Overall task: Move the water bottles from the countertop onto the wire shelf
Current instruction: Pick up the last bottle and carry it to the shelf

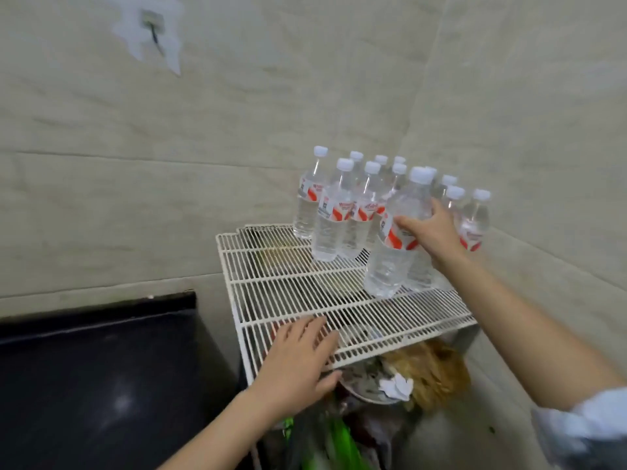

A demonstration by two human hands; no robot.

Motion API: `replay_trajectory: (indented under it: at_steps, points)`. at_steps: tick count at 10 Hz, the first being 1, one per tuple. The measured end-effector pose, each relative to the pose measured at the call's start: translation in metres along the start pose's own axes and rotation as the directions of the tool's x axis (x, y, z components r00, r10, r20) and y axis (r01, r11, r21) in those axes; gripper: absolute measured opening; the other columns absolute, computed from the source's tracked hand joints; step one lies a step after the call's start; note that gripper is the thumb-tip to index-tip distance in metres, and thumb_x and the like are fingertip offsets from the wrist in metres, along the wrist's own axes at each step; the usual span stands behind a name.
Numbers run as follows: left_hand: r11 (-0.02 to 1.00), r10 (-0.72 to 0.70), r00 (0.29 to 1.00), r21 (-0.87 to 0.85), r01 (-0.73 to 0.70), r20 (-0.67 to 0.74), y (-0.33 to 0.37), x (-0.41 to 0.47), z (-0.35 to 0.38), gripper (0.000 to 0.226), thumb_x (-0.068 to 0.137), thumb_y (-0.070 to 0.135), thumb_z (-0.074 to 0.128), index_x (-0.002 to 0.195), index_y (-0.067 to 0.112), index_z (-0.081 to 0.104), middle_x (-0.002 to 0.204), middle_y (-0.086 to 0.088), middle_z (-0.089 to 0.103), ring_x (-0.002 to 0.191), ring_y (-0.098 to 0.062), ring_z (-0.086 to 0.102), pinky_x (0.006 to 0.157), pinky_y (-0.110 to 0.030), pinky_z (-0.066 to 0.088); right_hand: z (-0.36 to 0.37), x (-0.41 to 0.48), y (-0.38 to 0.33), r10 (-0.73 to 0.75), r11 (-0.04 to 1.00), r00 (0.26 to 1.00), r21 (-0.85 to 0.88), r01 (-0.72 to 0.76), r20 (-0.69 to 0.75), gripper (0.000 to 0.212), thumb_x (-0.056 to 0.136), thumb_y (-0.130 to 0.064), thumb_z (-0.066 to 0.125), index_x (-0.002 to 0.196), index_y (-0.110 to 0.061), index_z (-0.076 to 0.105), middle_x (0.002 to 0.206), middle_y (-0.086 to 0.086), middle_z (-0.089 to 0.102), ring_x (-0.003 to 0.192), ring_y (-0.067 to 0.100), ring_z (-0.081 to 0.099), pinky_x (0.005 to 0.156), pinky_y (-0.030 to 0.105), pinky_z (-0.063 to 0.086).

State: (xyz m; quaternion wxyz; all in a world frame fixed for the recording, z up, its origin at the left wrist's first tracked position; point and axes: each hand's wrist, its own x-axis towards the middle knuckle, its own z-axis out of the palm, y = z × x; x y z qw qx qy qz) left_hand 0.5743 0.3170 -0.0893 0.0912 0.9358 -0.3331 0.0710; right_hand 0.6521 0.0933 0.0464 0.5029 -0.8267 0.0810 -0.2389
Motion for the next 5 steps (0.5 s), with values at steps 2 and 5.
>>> replay_trajectory:
  at_steps: [2,5]
  points:
    - [0.966,-0.209,0.975,0.138,0.218,-0.079,0.008,0.010,0.006,0.057,0.073,0.064,0.034,0.104,0.028,0.066,0.107,0.003,0.070,0.099,-0.018,0.067,0.079,-0.032,0.055,0.023,0.058,0.031,0.030,0.998,0.995,0.047,-0.035,0.098,0.066,0.078,-0.016,0.068,0.134,-0.009,0.034,0.136,0.013,0.045,0.118,0.032,0.051,0.091,0.038,0.046]
    - [0.903,-0.247,0.955,0.319,0.289,-0.167,0.014,0.011,0.016,0.058,0.075,0.066,0.033,0.095,0.023,0.066,0.094,0.001,0.071,0.088,-0.022,0.067,0.073,-0.031,0.054,0.011,0.053,0.041,-0.065,0.997,0.977,-0.022,0.071,0.201,0.070,0.084,-0.028,0.061,0.141,-0.014,0.023,0.146,0.010,0.035,0.129,0.028,0.040,0.102,0.039,0.036]
